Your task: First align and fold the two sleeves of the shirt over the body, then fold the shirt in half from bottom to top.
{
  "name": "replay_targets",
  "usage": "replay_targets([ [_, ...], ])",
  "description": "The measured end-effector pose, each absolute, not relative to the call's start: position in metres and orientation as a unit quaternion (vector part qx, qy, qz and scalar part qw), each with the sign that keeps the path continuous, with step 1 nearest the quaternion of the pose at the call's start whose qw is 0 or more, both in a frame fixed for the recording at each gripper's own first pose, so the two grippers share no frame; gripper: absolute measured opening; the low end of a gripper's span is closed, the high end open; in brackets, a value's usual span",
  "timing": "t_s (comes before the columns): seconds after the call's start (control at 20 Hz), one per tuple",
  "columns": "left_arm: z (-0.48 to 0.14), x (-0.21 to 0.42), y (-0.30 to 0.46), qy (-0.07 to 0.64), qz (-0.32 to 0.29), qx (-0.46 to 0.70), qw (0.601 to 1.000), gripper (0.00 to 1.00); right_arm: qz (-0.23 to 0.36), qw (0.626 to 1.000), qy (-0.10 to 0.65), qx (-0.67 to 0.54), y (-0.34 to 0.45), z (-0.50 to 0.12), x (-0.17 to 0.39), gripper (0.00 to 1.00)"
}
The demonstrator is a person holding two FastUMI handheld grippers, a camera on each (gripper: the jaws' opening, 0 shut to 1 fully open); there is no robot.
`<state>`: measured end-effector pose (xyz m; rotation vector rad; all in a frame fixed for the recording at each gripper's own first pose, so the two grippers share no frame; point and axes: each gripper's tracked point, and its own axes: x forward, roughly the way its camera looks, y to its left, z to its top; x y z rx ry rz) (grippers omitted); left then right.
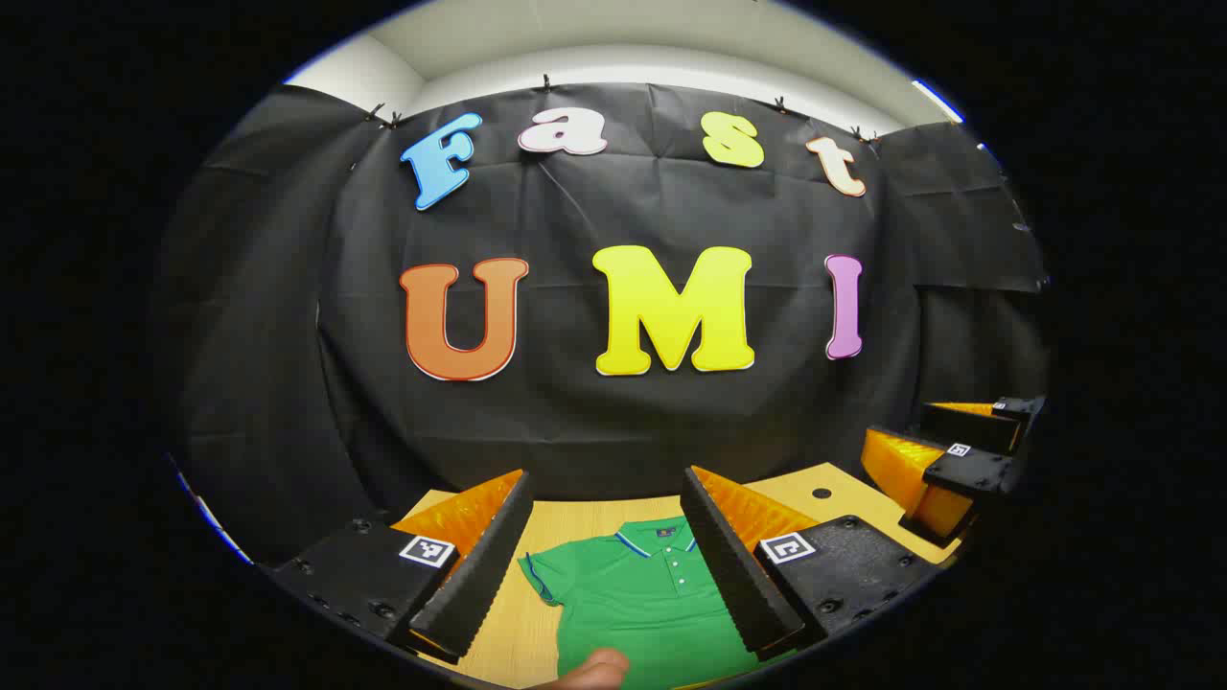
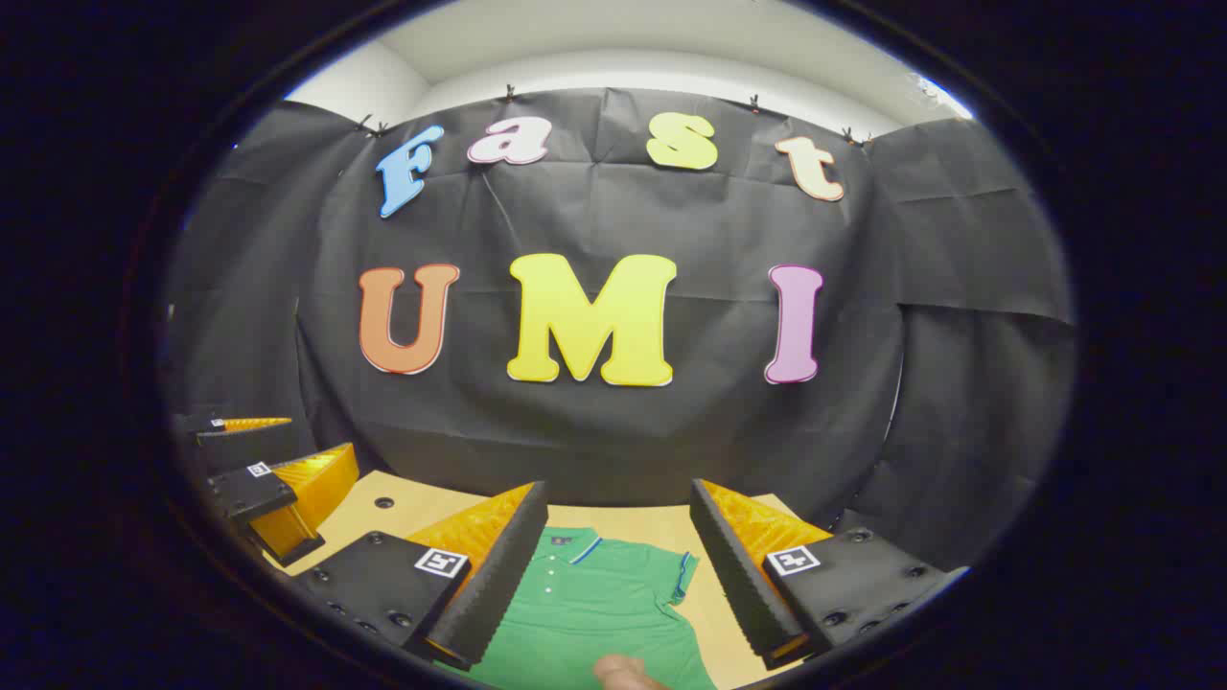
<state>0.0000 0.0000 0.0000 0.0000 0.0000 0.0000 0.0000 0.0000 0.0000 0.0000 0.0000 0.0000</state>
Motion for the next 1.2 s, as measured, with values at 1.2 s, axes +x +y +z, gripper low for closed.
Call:
replay_targets([
  [1.2,-0.017,-0.009,-0.028,0.016,0.010,-0.001,1.000,0.99,-0.006,0.998,0.062,-0.016,-0.054,-0.063,0.077,0.96],
])
